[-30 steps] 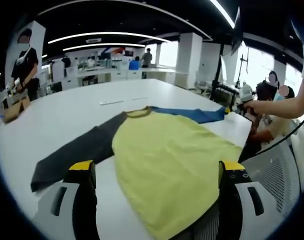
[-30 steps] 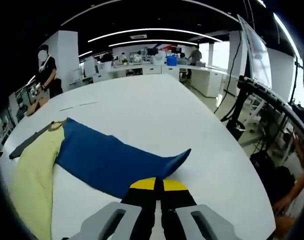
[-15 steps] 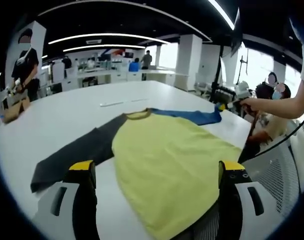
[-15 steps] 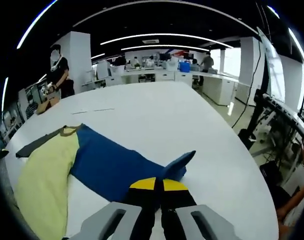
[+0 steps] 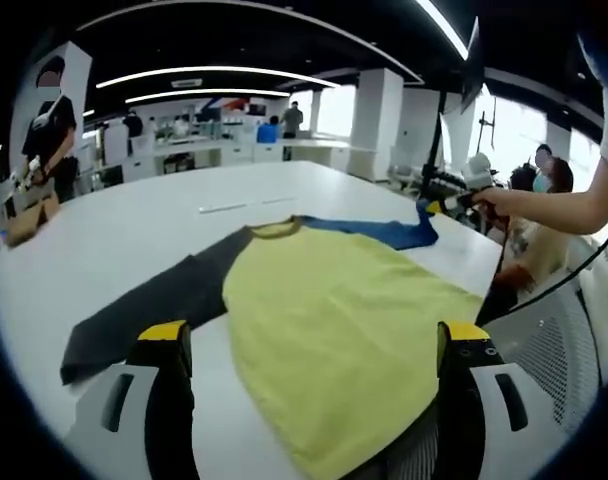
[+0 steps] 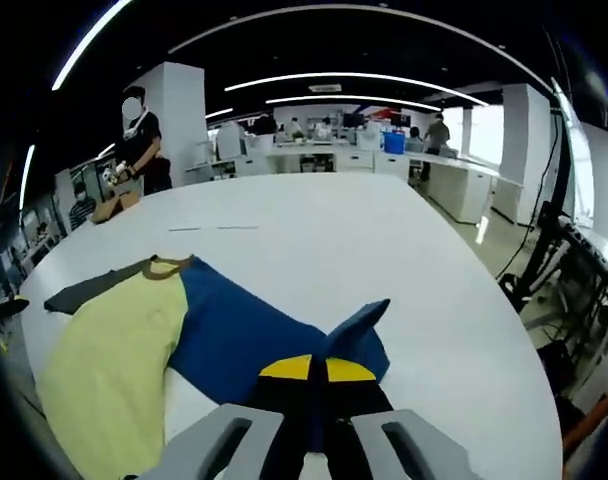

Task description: Fold the garment on the visible template until the final outline fits inside the template.

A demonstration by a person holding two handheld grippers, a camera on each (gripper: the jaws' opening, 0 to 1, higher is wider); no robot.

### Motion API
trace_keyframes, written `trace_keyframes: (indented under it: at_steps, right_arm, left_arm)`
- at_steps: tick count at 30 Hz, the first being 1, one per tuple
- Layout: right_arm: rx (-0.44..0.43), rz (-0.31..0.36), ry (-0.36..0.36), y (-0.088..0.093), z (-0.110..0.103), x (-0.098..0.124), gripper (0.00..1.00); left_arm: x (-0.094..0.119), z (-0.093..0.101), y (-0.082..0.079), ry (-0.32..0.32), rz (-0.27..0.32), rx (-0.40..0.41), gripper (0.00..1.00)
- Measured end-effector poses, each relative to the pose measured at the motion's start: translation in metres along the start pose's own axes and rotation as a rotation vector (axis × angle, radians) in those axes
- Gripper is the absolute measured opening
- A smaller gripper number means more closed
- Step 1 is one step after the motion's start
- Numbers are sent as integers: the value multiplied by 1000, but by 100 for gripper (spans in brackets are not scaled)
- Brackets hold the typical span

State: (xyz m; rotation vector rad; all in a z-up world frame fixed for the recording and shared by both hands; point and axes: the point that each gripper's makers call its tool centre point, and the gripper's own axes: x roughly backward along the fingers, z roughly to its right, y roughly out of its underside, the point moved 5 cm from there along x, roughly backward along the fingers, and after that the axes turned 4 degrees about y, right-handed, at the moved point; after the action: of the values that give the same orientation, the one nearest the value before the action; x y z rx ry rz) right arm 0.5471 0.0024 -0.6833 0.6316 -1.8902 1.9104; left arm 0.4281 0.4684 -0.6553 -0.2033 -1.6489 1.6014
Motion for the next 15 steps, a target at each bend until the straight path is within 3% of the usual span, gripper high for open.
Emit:
trace_keyframes:
  at_steps: [15]
  right_arm:
    - [56,2,-77,-15,-32,-9,0]
  left_arm:
    - [1,7,-5,8,5,-6,99]
